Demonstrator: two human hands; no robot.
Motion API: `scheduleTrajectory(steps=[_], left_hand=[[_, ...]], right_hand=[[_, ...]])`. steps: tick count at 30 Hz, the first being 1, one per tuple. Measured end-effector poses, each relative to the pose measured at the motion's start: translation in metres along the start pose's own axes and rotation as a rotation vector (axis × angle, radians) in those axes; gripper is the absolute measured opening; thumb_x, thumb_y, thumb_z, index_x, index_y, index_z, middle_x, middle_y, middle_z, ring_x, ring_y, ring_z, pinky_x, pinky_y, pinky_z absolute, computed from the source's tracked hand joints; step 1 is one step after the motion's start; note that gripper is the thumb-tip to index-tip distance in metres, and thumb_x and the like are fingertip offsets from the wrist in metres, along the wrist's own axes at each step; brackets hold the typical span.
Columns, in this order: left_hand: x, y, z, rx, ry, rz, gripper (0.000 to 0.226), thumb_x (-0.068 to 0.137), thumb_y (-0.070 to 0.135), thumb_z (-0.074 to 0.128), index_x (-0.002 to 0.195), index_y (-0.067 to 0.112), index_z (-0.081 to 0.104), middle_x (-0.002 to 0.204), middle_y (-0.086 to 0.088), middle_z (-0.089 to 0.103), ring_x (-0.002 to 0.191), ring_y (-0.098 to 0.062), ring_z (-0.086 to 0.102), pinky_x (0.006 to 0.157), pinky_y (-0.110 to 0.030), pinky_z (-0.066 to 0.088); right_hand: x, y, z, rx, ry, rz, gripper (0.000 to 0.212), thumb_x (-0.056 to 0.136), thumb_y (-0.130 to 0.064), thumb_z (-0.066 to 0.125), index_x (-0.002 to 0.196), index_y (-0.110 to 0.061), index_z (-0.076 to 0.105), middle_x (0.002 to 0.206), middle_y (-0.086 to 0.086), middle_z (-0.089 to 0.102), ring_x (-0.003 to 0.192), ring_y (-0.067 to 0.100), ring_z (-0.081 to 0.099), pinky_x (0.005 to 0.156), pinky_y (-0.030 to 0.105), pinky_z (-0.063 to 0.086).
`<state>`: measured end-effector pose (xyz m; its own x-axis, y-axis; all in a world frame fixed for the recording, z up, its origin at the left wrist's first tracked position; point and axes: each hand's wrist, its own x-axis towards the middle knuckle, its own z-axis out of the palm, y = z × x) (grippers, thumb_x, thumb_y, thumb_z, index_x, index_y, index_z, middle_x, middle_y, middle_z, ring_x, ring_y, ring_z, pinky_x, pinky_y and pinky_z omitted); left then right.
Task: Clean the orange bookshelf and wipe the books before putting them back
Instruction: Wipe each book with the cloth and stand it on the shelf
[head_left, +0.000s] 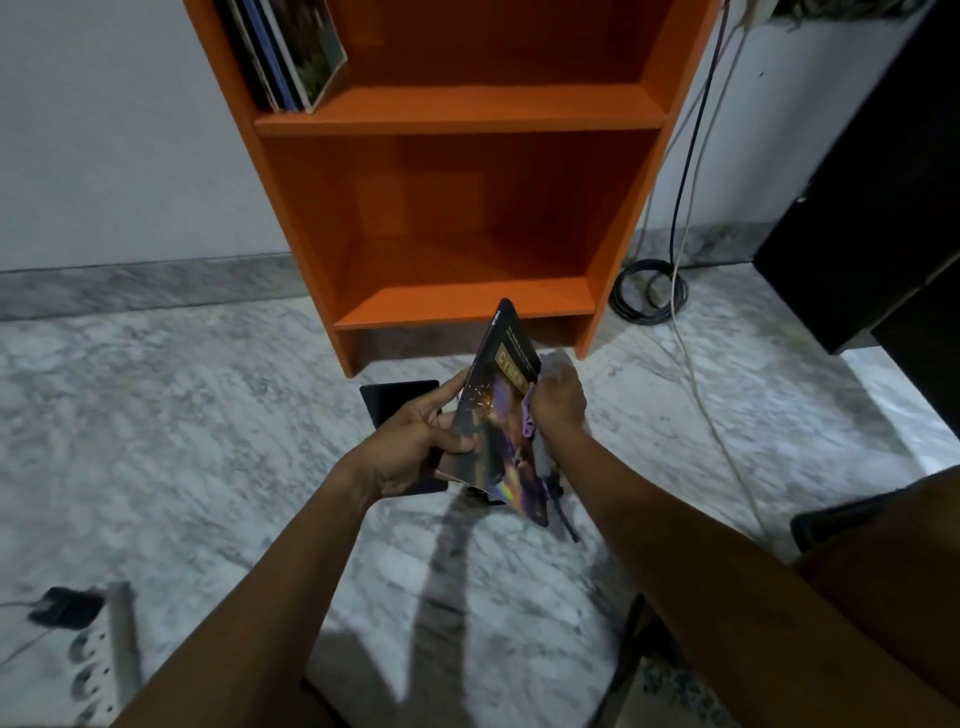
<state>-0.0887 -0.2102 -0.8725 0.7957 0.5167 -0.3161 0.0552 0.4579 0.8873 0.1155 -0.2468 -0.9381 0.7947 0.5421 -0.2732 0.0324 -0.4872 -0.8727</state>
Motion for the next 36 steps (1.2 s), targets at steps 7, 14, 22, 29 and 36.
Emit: scheduleTrajectory(steps=[7,14,22,29,36], left_hand=[[0.008,0.009,0.01,-0.001,0.033,0.017,0.085,0.088,-0.025,0.048,0.153,0.028,0.042,0.13,-0.028,0.064,0.122,-0.047,0.059,0.101,-0.051,0.05],[0.009,0.022,-0.004,-0.037,0.203,0.051,0.087,0.087,-0.024,0.048,0.154,0.031,0.04,0.126,-0.023,0.068,0.104,-0.033,0.069,0.079,-0.038,0.06],[0.002,0.051,-0.006,-0.073,0.146,0.168,0.081,0.09,-0.019,0.046,0.152,0.034,0.04,0.133,-0.014,0.066,0.117,-0.037,0.065,0.079,-0.042,0.06],[0.002,0.07,-0.009,-0.129,0.119,0.224,0.075,0.095,-0.016,0.043,0.153,0.03,0.037,0.136,-0.009,0.066,0.126,-0.033,0.062,0.091,-0.044,0.056],[0.026,0.07,0.01,0.388,0.607,0.188,0.092,0.088,0.042,0.075,0.16,0.031,0.018,0.153,-0.004,0.048,0.138,-0.027,0.047,0.105,-0.044,0.045]], right_hand=[[-0.046,-0.057,0.002,0.1,-0.287,-0.46,0.044,0.112,-0.022,0.035,0.155,-0.027,0.04,0.149,0.006,0.055,0.128,0.021,0.058,0.106,0.037,0.047],[-0.086,-0.002,-0.001,-0.065,-0.447,-0.706,0.043,0.108,-0.028,0.039,0.149,-0.035,0.049,0.163,-0.003,0.037,0.152,0.012,0.03,0.12,0.036,0.03],[-0.039,-0.019,-0.03,0.113,-0.116,-0.175,0.031,0.099,-0.007,0.046,0.106,-0.019,0.073,0.104,0.004,0.072,0.094,0.026,0.069,0.085,0.048,0.06],[-0.019,-0.067,-0.05,0.691,-0.612,0.086,0.044,0.088,-0.045,0.063,0.102,-0.006,0.077,0.098,0.014,0.077,0.091,0.028,0.072,0.101,0.048,0.051],[-0.057,-0.102,-0.039,0.166,-0.345,-0.36,0.02,0.087,0.008,0.066,0.101,-0.007,0.072,0.091,0.005,0.074,0.077,0.011,0.073,0.06,0.016,0.055]])
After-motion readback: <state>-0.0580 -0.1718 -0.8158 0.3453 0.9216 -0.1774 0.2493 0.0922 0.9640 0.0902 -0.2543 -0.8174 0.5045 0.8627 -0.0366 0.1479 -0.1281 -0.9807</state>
